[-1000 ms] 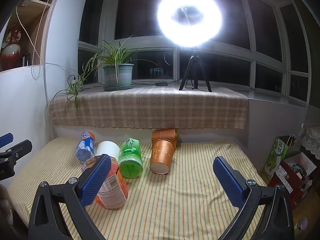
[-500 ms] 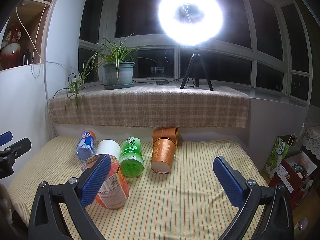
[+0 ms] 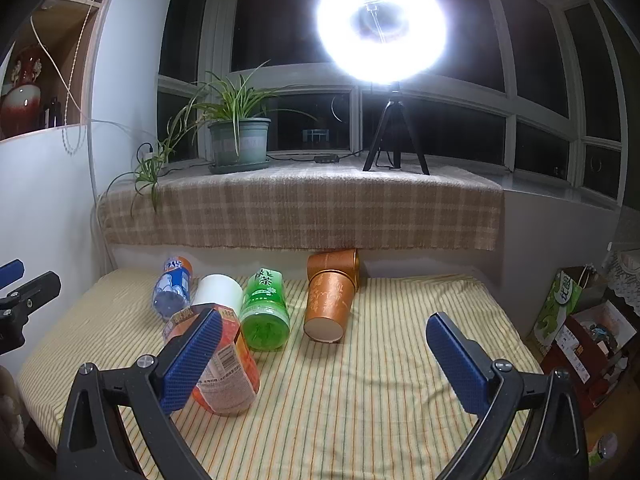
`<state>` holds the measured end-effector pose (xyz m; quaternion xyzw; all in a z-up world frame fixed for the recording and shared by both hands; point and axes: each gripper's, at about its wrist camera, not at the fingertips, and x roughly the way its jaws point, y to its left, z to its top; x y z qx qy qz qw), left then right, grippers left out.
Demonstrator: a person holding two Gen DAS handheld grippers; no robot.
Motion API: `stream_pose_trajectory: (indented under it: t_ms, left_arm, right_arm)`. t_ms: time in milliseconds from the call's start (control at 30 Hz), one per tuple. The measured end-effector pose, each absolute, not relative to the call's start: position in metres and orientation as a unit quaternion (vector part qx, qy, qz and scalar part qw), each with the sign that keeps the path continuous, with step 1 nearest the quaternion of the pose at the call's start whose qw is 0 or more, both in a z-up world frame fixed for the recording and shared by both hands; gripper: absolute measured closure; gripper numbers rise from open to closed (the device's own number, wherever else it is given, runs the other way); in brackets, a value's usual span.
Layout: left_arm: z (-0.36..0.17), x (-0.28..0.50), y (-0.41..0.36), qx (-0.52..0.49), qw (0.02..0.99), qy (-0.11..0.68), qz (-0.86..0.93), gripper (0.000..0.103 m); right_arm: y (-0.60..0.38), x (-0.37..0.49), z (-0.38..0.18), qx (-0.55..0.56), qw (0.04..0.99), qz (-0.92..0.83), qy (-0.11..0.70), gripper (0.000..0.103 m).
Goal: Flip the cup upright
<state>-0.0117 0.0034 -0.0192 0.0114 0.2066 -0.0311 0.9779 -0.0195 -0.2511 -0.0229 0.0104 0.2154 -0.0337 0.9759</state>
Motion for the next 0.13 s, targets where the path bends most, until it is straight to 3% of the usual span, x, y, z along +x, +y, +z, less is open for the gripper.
stream_pose_trajectory:
  t_ms: [133]
  left_arm:
    - [-0.019,-0.0116,0.0047,0.011,0.978,0.206,-0.031,0.0]
  right_arm:
    - [-0.2497,-0.019,-0.025,0.011,0.975,-0.032,0.218,0.0]
